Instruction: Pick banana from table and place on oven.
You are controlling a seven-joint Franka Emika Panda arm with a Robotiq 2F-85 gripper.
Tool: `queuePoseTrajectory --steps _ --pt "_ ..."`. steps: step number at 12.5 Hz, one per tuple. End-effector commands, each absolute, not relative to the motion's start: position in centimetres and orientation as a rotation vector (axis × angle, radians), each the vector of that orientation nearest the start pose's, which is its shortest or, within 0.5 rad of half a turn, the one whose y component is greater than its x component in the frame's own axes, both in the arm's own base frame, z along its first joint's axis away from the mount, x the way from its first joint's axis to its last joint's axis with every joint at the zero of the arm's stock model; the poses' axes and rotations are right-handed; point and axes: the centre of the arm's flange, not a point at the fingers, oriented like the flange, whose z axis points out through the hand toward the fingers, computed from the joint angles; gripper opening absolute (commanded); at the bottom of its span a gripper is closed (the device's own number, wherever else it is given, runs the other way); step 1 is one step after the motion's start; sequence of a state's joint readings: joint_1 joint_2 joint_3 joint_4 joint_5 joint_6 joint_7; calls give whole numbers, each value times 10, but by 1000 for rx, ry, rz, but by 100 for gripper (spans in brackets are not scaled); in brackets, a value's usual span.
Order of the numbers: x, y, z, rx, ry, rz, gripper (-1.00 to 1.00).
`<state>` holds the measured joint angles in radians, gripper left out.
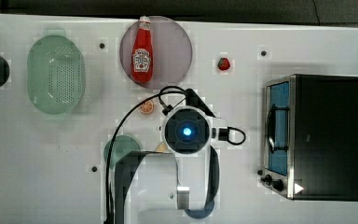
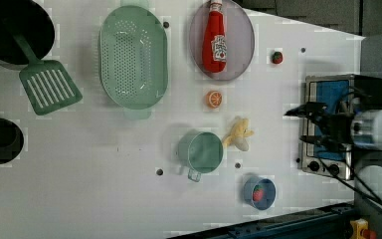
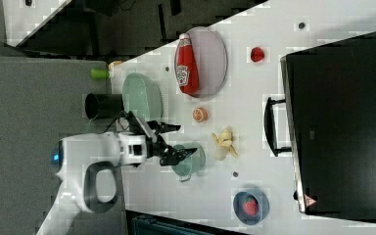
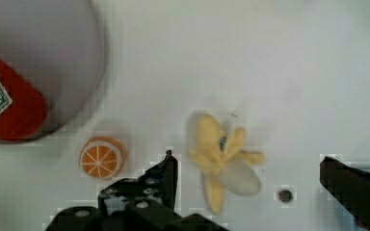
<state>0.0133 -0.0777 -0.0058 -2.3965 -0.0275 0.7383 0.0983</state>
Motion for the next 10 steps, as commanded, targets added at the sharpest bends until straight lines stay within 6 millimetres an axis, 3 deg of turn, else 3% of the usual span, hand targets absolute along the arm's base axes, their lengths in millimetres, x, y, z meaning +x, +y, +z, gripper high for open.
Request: queuePoseTrajectory --steps 1,6,9,10 --pt "473 10 283 -2886 1341 73 100" --pt "471 29 202 -2910 1285 118 100" --pt "465 40 168 -2921 1256 150 100" --pt "464 42 163 -2918 1248 143 92"
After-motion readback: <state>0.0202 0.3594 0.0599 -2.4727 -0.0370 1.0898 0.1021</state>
